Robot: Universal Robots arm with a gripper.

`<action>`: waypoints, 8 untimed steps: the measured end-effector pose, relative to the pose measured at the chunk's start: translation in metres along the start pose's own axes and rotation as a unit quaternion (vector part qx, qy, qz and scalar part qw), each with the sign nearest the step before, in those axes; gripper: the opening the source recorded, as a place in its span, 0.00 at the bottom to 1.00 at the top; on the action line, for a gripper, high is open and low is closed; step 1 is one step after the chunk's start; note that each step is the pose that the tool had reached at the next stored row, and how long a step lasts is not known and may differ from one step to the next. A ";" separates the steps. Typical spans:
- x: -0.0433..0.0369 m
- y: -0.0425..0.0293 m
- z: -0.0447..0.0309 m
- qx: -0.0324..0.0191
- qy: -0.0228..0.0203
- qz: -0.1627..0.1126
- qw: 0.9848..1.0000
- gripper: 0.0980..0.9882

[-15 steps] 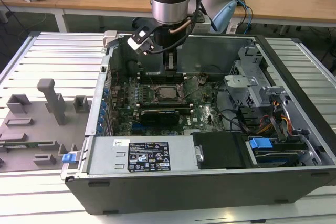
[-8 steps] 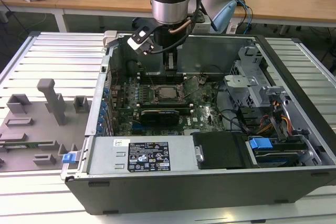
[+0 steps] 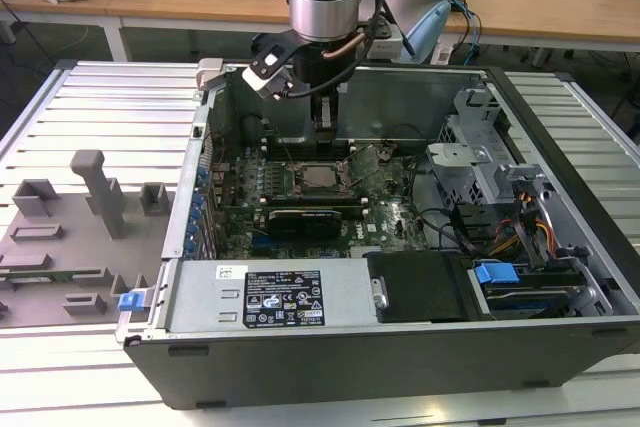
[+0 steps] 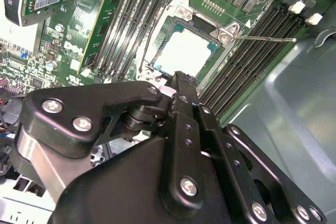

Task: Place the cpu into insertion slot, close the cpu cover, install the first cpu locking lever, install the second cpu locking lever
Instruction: 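Close the cpu cover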

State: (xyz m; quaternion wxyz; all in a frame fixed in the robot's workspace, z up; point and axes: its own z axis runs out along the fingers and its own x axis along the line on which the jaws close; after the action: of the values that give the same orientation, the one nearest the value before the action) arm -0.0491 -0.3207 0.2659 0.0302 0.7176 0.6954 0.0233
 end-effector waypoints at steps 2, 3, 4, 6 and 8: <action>0.0001 0.0023 0.0002 0.000 0.000 0.000 1.000 0.01; 0.0001 0.0043 0.0003 0.000 0.000 0.000 1.000 0.01; 0.0002 0.0052 0.0004 0.000 0.000 0.000 1.000 0.01; 0.0003 0.0082 0.0006 0.000 0.000 0.000 1.000 0.01; 0.0004 0.0122 0.0009 0.001 0.000 0.000 1.000 0.01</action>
State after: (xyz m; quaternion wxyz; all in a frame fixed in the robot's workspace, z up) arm -0.0369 -0.3207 0.2659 0.0298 0.7176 0.6954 0.0228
